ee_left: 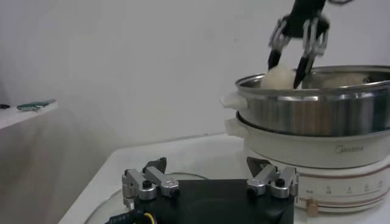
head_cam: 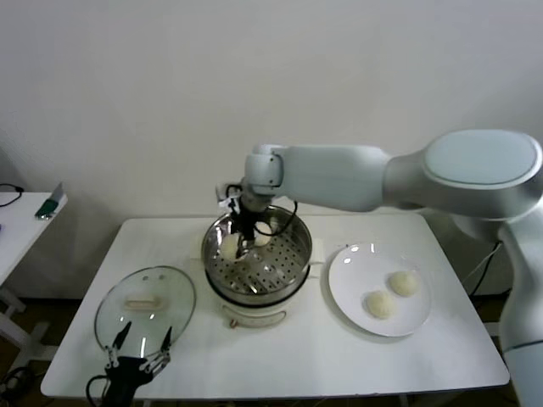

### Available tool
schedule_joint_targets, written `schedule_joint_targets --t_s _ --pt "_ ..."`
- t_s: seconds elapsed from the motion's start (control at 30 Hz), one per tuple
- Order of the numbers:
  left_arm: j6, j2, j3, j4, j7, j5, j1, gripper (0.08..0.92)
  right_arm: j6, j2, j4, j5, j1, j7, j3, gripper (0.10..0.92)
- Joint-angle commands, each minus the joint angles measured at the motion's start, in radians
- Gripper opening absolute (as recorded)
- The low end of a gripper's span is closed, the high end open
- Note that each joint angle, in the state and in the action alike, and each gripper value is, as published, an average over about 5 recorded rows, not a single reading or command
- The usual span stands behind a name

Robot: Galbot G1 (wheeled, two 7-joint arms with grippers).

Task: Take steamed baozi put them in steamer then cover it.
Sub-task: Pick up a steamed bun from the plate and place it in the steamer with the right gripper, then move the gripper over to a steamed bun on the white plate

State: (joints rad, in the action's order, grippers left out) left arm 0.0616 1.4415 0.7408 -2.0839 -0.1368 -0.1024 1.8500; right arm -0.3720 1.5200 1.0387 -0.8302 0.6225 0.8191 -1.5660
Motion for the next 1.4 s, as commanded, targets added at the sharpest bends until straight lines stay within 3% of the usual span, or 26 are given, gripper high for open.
schedule_joint_targets --t_s 0.03,0.23,0.4,0.67,0.8,1.0,1.4 --pt "-0.001 -0.002 0.0 0.0 -0.001 0.0 -0.001 0.823 -0.006 0.073 -0.121 0.049 -0.109 -0.04 0.003 0.67" --pt "-0.001 -0.003 0.001 -0.003 -0.001 -0.001 0.002 0.823 0.003 0.035 -0.078 0.035 -0.06 -0.035 0.016 0.687" --pt "-0.003 -0.003 0.002 -0.009 -0.001 0.002 0.007 0.823 0.071 -0.065 0.013 -0.023 0.099 0.058 -0.002 0.794" --pt "-0.016 -0.006 0.001 -0.033 -0.004 0.004 0.007 0.823 0.126 -0.427 0.322 -0.08 0.349 0.165 -0.19 0.823" --pt "-0.024 -0.007 -0.001 -0.042 -0.006 0.003 0.004 0.823 0.109 -0.62 0.465 -0.012 0.405 0.16 -0.297 0.823" --pt "-0.034 -0.004 -0.01 -0.05 -0.01 0.009 0.001 0.823 0.087 -0.803 0.523 0.178 0.368 0.13 -0.384 0.823" --pt "-0.026 -0.001 -0.001 -0.045 -0.008 0.011 0.015 0.823 -0.017 -0.929 0.472 0.384 -0.036 0.004 -0.152 0.823"
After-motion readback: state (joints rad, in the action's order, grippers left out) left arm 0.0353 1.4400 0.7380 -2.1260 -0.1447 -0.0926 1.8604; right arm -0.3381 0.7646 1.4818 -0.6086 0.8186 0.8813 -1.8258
